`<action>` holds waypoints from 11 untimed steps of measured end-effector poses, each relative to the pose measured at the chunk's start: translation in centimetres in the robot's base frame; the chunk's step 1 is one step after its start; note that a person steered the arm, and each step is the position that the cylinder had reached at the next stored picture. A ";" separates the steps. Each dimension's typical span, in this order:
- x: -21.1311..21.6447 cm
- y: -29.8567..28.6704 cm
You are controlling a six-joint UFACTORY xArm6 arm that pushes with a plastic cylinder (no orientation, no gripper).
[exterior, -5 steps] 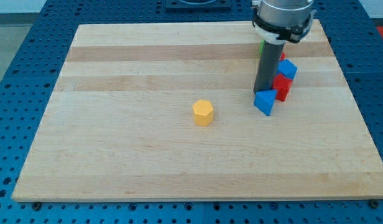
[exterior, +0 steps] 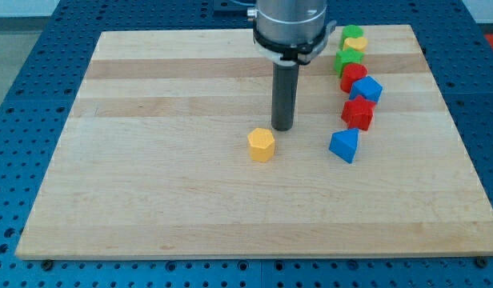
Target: Slide the red star a bit down
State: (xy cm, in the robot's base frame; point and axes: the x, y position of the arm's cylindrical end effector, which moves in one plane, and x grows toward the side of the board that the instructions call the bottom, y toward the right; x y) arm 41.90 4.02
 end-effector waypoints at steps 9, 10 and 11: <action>-1.7 4.9; -3.1 6.5; -2.1 8.1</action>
